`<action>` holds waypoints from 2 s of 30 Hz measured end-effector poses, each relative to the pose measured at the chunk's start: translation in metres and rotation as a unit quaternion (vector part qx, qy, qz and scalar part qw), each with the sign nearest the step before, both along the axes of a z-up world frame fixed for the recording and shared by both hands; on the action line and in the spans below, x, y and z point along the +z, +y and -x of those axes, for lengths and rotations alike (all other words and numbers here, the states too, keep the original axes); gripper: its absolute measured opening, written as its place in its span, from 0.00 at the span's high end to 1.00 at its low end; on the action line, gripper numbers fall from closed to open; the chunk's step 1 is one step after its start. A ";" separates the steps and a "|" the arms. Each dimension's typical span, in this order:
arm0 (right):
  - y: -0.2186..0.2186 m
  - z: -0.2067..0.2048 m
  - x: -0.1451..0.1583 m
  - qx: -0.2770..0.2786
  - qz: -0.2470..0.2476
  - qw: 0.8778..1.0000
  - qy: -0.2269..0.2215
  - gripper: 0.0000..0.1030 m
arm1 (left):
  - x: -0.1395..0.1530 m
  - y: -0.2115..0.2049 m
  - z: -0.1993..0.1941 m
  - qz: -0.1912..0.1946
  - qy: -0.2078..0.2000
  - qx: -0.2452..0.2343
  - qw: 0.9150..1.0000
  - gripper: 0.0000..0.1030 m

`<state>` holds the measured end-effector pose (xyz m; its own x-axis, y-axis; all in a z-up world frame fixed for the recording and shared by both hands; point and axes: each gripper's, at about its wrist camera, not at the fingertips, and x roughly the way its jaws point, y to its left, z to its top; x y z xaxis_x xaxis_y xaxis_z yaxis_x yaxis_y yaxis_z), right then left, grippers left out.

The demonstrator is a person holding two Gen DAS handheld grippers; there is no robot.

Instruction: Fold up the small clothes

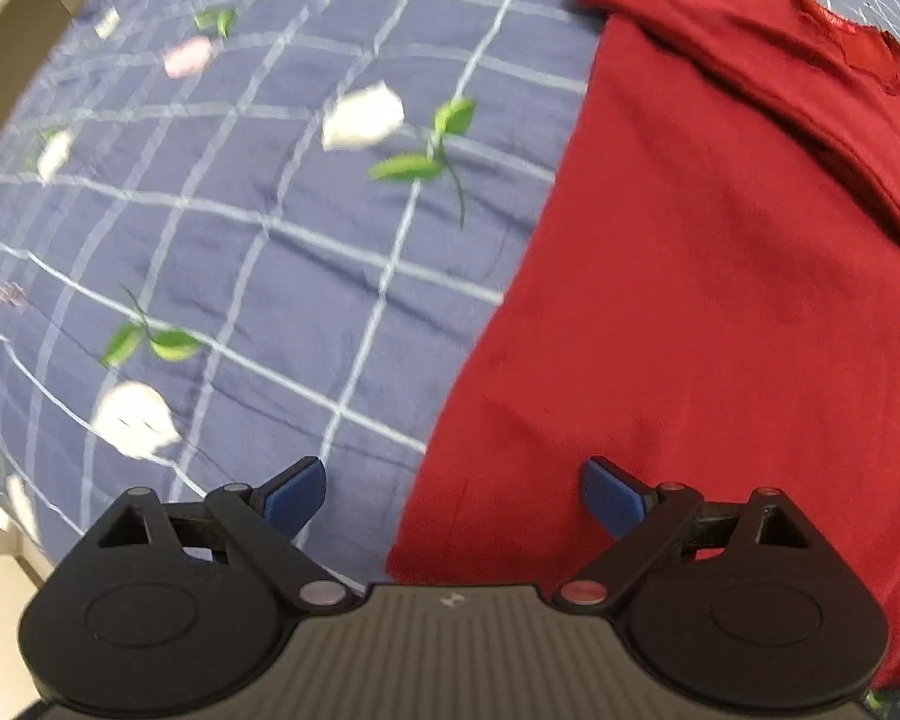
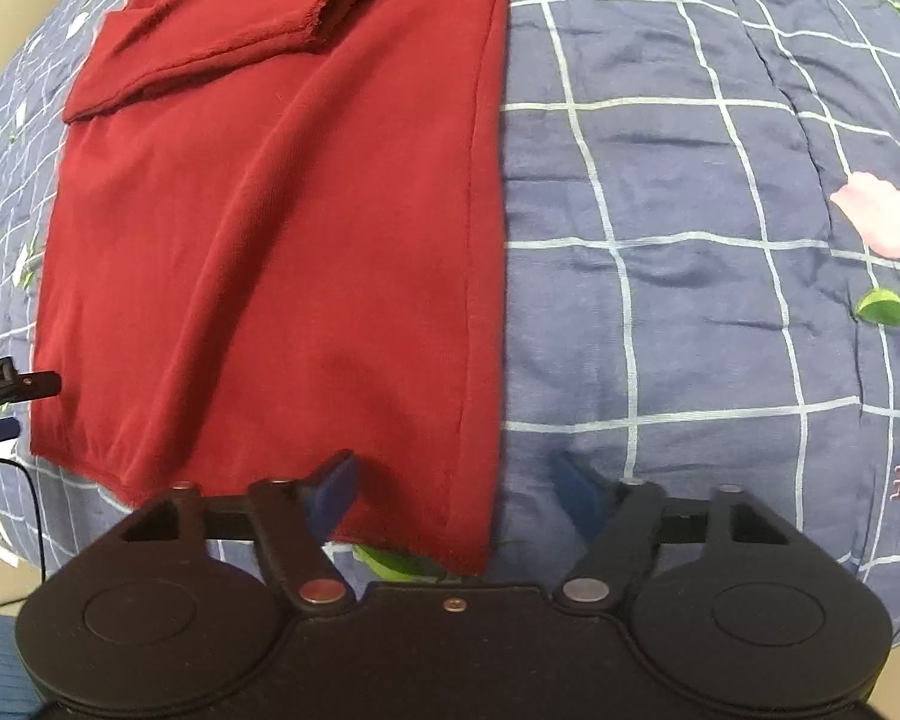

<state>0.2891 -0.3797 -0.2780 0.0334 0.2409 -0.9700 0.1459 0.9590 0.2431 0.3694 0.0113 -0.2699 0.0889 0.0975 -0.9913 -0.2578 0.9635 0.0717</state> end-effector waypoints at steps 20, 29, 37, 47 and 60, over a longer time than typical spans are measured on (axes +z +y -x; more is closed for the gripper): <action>0.014 0.031 0.042 0.073 0.040 0.996 -0.042 0.96 | 0.048 -0.004 0.023 0.061 -0.013 -0.050 0.997 0.97; 0.015 0.057 0.068 0.089 0.072 0.991 -0.072 0.96 | 0.061 -0.007 0.057 0.082 -0.036 -0.075 0.993 0.97; 0.028 0.093 0.071 0.080 0.071 0.992 -0.073 0.96 | 0.068 0.004 0.083 0.093 -0.048 -0.094 0.990 0.97; 0.041 0.088 0.059 0.103 0.088 0.985 -0.103 0.91 | 0.064 -0.007 0.081 0.076 -0.056 -0.136 0.986 0.90; 0.031 0.105 0.066 0.116 0.136 0.972 -0.155 0.06 | 0.090 -0.005 0.113 -0.002 -0.079 -0.157 0.984 0.16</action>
